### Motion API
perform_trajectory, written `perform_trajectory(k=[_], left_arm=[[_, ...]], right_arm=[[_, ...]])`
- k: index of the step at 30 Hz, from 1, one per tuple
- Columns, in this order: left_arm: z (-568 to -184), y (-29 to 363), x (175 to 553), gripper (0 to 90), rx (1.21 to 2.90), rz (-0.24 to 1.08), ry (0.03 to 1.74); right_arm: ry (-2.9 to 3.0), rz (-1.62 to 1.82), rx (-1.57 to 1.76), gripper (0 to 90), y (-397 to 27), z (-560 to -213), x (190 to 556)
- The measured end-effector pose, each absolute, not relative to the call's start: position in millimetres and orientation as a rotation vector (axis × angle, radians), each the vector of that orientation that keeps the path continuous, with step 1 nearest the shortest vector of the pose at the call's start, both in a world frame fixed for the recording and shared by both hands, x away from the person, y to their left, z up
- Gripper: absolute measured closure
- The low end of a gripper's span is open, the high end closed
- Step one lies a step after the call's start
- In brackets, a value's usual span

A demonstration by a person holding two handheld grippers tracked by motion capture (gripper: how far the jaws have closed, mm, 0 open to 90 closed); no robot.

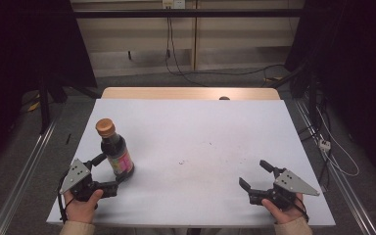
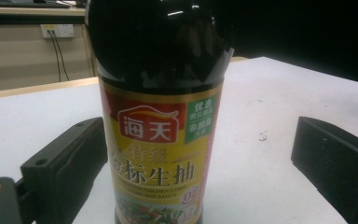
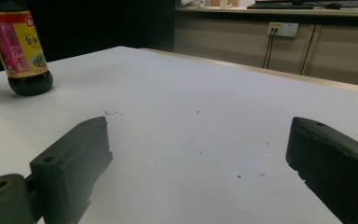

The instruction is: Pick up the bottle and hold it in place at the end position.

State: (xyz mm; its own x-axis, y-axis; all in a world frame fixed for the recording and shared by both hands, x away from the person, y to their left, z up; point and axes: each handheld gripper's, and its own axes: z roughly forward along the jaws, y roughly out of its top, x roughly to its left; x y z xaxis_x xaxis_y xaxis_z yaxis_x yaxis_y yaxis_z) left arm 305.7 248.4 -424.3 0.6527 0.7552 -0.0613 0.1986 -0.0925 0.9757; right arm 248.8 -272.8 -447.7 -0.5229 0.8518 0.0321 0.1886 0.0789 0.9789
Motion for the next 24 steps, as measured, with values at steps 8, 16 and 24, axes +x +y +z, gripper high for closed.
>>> perform_trajectory(k=[8,16,24], left_arm=[[-416.4,245.8,305.2,3.3,1.631,0.573,0.802],[-400.7,245.6,312.5,4.3,1.598,0.598,0.856],[-395.0,240.2,326.1,5.3,1.594,0.592,0.872]], right_arm=[[1.784,1.487,1.027,5.8,-273.0,-447.2,248.6],[1.788,1.488,1.025,5.9,-272.8,-447.4,248.8],[1.789,1.482,1.034,6.0,-272.7,-448.0,249.3]])
